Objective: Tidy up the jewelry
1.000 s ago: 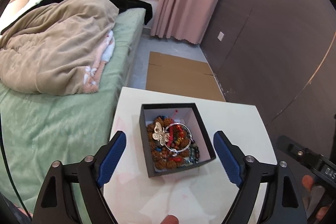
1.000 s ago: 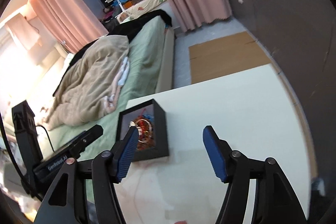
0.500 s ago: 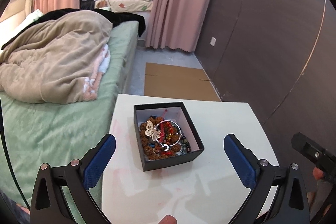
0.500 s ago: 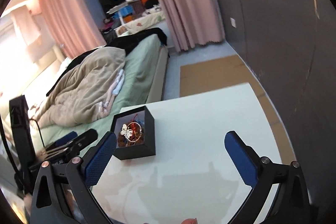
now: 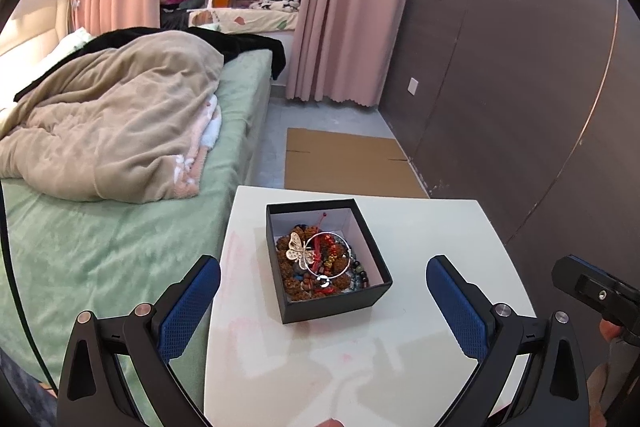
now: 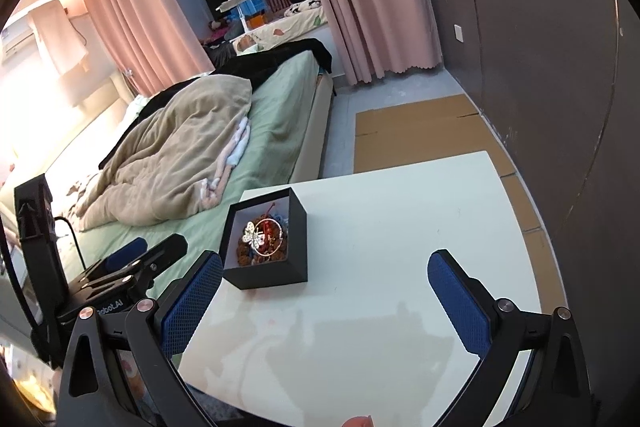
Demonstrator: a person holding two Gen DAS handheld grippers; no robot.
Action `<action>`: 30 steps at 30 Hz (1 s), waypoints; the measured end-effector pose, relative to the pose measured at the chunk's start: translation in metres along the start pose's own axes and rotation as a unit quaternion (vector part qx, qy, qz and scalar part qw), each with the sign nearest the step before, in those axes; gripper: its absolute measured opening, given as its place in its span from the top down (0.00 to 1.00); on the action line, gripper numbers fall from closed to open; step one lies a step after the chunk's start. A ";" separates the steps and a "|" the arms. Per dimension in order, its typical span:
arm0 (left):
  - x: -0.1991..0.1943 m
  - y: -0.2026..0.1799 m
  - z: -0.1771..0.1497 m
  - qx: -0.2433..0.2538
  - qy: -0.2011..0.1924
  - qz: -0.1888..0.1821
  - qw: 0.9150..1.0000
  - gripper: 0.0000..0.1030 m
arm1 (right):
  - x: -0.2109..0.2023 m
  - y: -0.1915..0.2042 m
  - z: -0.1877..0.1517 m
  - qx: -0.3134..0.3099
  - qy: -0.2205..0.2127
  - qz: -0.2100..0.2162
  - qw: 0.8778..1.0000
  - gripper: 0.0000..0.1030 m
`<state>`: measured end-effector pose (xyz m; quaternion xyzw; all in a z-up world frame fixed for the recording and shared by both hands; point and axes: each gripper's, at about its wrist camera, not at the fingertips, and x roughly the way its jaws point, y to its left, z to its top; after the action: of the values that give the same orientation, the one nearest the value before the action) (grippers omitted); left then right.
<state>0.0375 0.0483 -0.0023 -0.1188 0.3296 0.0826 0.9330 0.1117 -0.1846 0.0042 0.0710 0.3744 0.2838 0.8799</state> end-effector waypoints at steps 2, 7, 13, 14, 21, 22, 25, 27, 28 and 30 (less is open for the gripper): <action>-0.001 -0.001 0.000 0.003 -0.001 0.001 1.000 0.01 | 0.000 0.002 -0.001 -0.006 0.003 -0.002 1.000 0.00; -0.005 -0.002 -0.002 0.004 -0.005 0.001 1.000 0.01 | -0.001 0.005 0.000 -0.008 0.002 0.003 1.000 0.00; -0.008 -0.006 -0.006 0.020 -0.008 0.006 1.000 0.01 | -0.002 0.004 0.001 -0.004 0.000 0.006 1.000 0.00; -0.009 -0.006 -0.007 0.022 -0.009 0.007 1.000 0.01 | -0.002 0.004 0.001 -0.004 0.000 0.006 1.000 0.00; -0.010 -0.005 -0.004 0.015 -0.010 0.003 1.000 0.01 | -0.005 0.003 0.000 -0.004 -0.007 0.004 1.000 0.00; -0.011 -0.005 -0.004 0.015 -0.011 0.003 1.000 0.01 | -0.005 0.002 0.000 -0.006 -0.008 0.000 1.000 0.00; -0.011 -0.005 -0.002 0.015 -0.012 0.002 1.000 0.01 | -0.006 0.002 -0.001 -0.006 -0.007 -0.002 1.000 0.00; -0.011 -0.006 -0.002 0.014 -0.012 0.002 1.000 0.01 | -0.006 0.002 0.000 -0.005 -0.006 -0.001 1.000 0.00; -0.011 -0.006 -0.002 0.014 -0.012 0.002 1.000 0.01 | -0.006 0.002 -0.001 -0.006 -0.006 -0.002 1.000 0.00; -0.011 -0.005 -0.003 0.015 -0.011 0.002 1.000 0.01 | -0.006 0.003 -0.001 -0.007 -0.005 -0.003 1.000 0.00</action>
<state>0.0285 0.0414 0.0036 -0.1035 0.3203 0.0807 0.9382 0.1066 -0.1859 0.0081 0.0652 0.3681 0.2830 0.8833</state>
